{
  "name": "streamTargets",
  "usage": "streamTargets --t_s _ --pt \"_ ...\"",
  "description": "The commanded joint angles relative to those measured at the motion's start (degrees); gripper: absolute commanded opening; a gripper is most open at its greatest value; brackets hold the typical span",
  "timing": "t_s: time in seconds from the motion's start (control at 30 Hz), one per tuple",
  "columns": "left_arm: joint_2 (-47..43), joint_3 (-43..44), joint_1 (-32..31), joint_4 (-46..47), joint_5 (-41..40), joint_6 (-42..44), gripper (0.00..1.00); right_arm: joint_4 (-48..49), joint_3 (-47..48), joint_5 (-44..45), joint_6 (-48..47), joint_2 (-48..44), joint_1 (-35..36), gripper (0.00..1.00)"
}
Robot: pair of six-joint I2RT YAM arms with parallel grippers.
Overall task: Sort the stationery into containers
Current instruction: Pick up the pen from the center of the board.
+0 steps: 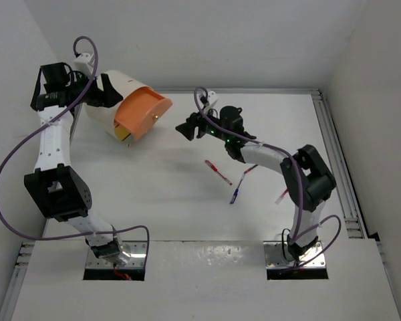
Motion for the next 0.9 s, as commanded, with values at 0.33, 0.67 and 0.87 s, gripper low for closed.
streamTargets --t_s 0.33,0.67,0.87 --pt "-9.04 -0.51 1.26 -9.92 4.29 4.91 0.81 -67.69 7.37 1.34 -37.35 -7.29 -5.57 0.24" --pt "-13.26 -6.48 1.17 -10.53 4.03 4.47 0.81 -68.67 5.79 9.61 -35.25 -2.01 -1.08 0.30" --pt "-15.55 -8.59 1.26 -11.06 3.77 5.18 0.81 -65.59 4.21 11.90 -34.37 1.33 -1.08 0.32"
